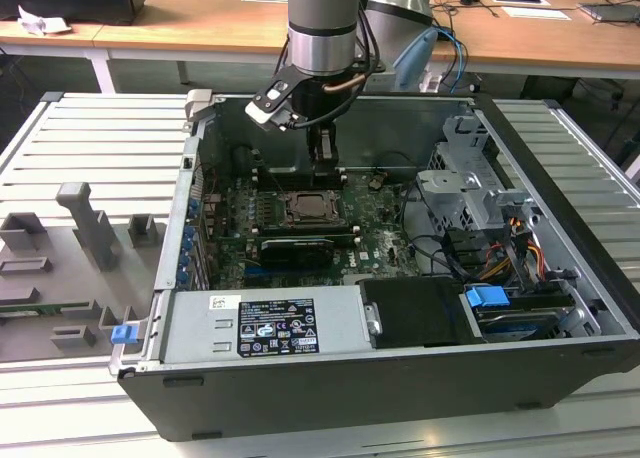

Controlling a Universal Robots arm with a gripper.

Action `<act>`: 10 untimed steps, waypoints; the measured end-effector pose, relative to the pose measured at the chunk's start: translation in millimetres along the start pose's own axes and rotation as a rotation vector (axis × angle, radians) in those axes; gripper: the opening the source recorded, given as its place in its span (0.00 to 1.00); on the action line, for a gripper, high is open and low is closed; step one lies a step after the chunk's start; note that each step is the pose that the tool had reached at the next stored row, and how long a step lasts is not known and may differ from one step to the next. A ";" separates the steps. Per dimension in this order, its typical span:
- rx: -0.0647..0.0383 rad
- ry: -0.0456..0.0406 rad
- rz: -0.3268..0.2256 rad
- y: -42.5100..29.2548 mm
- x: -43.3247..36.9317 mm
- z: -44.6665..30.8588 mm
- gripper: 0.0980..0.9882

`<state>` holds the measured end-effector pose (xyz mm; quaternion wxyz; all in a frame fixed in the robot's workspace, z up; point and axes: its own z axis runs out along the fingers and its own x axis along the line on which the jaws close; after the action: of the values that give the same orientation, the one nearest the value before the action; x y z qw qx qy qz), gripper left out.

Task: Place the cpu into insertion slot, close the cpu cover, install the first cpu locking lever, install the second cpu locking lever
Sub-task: 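Close the cpu cover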

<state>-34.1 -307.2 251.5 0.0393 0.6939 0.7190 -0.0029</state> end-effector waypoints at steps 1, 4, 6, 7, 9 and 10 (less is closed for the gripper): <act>0.000 0.0000 0.000 -1.5 0.0 -0.1 0.01; 0.000 0.0000 0.000 -4.4 0.1 -0.2 0.01; 0.000 0.0000 0.000 -8.6 0.3 -0.5 0.01; 0.000 0.0000 0.000 -10.0 0.4 -0.5 0.01; 0.000 0.0000 0.000 -11.8 0.4 -0.6 0.01; 0.000 0.0000 0.000 -12.5 0.4 -0.6 0.01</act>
<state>-46.7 -307.2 251.5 0.0393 0.6939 0.7190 -0.0029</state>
